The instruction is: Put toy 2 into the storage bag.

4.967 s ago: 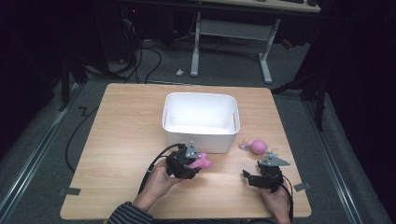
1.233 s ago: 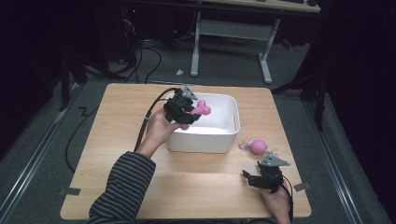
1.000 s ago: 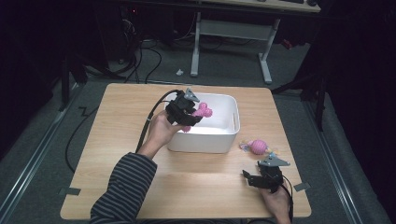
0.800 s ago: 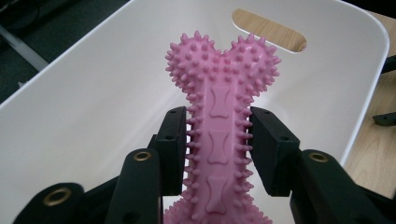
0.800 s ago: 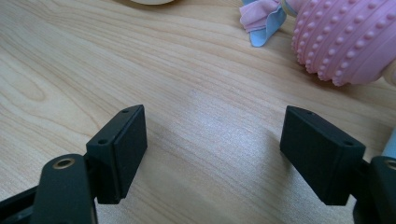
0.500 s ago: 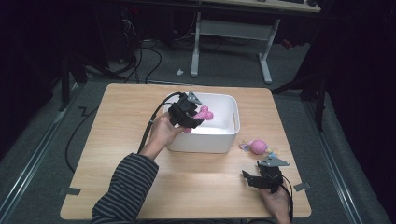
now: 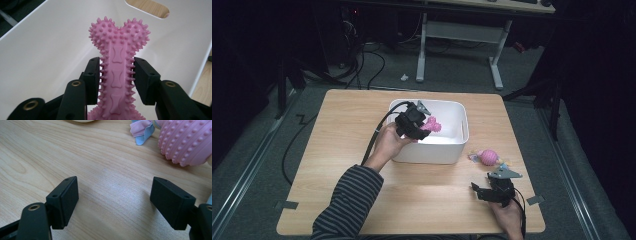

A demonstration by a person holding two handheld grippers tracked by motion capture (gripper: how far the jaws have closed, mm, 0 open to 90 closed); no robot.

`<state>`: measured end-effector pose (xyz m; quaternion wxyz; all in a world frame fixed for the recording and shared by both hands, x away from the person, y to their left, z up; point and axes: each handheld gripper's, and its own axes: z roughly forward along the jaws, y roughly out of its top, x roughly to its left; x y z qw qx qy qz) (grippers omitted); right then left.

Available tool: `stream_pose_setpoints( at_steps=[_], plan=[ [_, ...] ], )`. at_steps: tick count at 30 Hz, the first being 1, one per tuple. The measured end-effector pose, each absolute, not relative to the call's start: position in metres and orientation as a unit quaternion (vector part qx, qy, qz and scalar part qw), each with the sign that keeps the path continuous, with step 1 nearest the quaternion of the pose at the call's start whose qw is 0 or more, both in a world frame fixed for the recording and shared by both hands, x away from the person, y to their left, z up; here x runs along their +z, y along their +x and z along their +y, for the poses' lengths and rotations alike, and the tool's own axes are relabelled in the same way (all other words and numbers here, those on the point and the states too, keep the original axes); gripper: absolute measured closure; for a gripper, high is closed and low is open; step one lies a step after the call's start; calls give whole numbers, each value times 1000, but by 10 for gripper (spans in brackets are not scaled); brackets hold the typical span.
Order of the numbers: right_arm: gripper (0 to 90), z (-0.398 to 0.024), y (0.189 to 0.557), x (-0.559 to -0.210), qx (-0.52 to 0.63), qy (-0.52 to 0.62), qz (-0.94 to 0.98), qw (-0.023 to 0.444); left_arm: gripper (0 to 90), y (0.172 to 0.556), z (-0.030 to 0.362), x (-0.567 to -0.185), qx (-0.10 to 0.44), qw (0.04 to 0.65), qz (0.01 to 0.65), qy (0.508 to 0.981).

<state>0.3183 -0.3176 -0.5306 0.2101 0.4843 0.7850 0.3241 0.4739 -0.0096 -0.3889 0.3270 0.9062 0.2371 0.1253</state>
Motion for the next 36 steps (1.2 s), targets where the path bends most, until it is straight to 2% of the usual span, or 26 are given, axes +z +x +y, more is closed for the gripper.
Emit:
stream_pose_setpoints(
  at_steps=[28,36],
  plan=[
    [230,-318,318,-531,324,484,785,211,574,477,-15,-398,116,304,247,913],
    [229,-318,319,-531,324,484,785,210,469,474,-8,-387,114,329,256,902]
  ],
)
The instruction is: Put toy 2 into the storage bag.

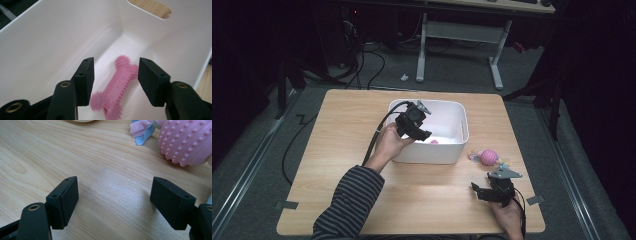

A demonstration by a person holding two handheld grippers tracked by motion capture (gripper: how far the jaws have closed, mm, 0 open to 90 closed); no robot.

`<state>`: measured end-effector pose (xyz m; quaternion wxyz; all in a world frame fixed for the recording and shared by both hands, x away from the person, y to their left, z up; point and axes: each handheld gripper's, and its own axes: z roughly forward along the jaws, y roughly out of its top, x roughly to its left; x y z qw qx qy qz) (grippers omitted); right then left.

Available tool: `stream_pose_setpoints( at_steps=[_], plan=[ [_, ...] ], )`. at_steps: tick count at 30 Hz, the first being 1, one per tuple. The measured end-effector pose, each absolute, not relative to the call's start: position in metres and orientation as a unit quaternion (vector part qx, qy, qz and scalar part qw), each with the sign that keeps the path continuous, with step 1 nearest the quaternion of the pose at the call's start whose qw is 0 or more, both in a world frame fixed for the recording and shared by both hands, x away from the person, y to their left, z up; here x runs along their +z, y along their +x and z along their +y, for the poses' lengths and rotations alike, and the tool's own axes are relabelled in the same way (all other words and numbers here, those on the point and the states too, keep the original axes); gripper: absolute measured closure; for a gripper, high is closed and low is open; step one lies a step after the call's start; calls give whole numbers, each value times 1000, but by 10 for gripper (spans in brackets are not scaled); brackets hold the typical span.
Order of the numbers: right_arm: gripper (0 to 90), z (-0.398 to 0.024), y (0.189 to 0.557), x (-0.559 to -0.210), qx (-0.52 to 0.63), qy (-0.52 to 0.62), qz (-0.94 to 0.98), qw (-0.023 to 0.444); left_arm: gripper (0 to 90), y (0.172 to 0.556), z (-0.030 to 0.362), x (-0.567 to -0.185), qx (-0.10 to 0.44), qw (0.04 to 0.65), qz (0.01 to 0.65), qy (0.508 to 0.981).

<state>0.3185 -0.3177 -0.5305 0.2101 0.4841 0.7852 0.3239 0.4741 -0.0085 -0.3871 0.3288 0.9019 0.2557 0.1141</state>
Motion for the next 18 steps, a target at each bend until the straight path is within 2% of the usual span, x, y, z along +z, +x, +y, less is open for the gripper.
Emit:
stream_pose_setpoints(
  at_steps=[7,18],
  plan=[
    [229,-318,319,-531,324,484,785,210,407,466,8,-375,128,357,265,887],
    [229,-318,319,-531,324,484,785,210,374,448,49,-361,139,402,284,859]
  ],
)
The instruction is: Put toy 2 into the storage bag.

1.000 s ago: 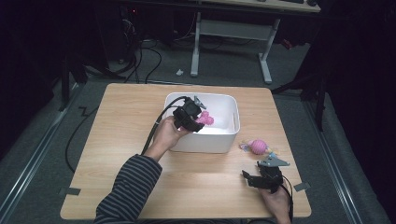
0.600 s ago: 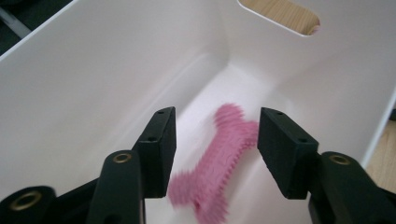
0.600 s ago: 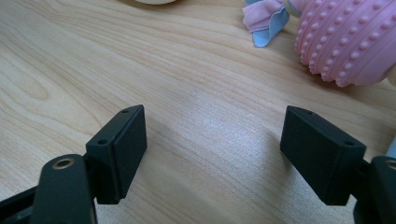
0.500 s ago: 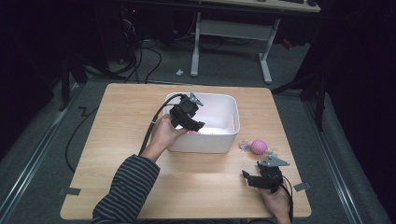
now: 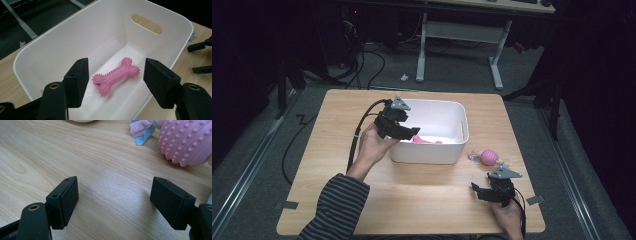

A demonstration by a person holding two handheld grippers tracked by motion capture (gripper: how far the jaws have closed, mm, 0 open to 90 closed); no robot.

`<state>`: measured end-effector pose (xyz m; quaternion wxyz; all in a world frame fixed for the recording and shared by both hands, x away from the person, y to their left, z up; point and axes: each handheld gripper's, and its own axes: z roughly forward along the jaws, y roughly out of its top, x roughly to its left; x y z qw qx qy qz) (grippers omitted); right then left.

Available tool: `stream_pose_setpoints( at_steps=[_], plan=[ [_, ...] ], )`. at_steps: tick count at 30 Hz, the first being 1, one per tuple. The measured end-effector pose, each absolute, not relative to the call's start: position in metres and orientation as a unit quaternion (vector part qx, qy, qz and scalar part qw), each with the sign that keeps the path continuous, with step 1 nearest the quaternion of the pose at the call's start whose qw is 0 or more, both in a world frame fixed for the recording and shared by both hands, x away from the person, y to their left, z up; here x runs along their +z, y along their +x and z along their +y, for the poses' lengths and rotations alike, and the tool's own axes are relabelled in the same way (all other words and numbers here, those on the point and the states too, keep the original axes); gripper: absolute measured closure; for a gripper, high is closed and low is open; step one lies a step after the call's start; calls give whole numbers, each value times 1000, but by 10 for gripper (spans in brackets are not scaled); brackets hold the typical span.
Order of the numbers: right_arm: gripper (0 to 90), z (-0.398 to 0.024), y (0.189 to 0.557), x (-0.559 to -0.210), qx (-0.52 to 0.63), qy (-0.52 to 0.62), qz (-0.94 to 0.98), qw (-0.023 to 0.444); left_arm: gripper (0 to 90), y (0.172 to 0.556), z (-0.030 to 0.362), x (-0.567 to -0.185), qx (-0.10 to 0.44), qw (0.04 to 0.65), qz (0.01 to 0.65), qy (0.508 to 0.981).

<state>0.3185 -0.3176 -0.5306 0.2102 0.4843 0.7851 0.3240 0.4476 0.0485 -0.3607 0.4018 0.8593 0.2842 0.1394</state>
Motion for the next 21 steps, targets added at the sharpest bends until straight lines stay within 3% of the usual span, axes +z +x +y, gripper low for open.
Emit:
stream_pose_setpoints(
  at_steps=[21],
  plan=[
    [230,-318,319,-531,324,484,785,210,362,421,115,-373,154,431,334,824]
  ],
)
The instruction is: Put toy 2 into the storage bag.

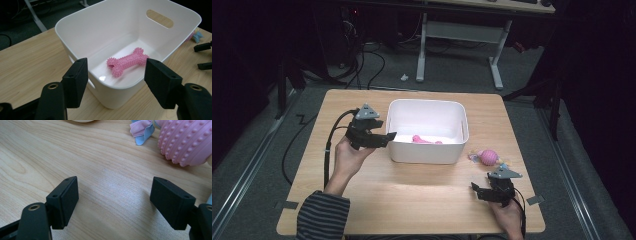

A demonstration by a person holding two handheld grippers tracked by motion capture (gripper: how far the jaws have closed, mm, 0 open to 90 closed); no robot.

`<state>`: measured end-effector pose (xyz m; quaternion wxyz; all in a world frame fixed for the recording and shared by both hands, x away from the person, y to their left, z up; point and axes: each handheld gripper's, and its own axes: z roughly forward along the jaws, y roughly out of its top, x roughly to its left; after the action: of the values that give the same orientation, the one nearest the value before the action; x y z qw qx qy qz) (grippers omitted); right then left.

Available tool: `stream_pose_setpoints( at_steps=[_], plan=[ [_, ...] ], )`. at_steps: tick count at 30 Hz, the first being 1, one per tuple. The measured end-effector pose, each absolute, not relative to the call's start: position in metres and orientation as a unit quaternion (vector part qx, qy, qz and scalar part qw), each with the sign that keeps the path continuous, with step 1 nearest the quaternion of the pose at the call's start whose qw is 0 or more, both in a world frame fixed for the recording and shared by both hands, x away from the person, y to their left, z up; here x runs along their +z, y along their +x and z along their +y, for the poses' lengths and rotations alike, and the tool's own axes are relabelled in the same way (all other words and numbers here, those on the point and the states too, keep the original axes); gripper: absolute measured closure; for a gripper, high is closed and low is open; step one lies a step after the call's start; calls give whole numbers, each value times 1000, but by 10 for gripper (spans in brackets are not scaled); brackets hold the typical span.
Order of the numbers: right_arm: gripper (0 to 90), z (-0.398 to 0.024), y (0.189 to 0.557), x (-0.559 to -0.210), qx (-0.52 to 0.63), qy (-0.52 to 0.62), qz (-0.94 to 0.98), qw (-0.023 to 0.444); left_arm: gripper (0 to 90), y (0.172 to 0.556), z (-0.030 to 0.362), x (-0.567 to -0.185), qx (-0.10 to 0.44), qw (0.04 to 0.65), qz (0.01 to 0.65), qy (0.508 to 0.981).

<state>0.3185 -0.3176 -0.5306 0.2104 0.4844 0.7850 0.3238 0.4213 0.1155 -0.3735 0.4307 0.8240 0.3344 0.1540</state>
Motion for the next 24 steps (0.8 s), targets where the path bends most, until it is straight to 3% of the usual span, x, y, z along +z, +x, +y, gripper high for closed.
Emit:
stream_pose_setpoints(
  at_steps=[24],
  plan=[
    [230,-318,319,-531,324,485,785,210,358,390,159,-407,160,449,377,795]
  ],
)
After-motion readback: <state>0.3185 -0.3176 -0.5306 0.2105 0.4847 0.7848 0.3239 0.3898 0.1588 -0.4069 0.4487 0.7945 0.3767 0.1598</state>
